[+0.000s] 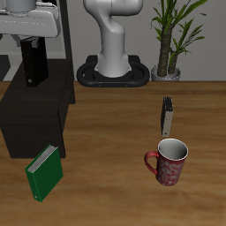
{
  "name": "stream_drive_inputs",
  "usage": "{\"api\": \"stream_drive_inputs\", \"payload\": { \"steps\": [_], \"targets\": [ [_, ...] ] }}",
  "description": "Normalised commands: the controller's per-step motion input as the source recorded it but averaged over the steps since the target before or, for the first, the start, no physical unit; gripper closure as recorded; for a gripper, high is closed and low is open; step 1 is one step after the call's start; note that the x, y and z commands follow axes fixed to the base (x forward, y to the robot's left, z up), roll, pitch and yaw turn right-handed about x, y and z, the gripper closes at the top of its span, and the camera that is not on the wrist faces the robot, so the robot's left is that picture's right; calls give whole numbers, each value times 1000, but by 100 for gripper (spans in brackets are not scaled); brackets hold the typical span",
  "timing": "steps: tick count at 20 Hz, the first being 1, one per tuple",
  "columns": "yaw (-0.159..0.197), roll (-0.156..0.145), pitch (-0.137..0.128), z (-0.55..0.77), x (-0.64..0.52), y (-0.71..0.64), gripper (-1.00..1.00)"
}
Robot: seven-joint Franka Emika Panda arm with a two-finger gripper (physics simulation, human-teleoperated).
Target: Place the black book upright on top of the shelf
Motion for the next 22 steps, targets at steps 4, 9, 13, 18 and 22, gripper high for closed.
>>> {"api": "stream_drive_inputs", "payload": {
  "steps": [4,9,13,18,22],
  "targets": [
    [-40,-34,51,-147,13,-31,100],
    [-29,-48,48,-160,30,-55,-100],
    [-20,-6,23,-128,-2,-40,-100],
    [-6,-9,1,-21,-10,-77,-100],
    [4,-1,-9,54,-24,26,-100]
  ]
}}
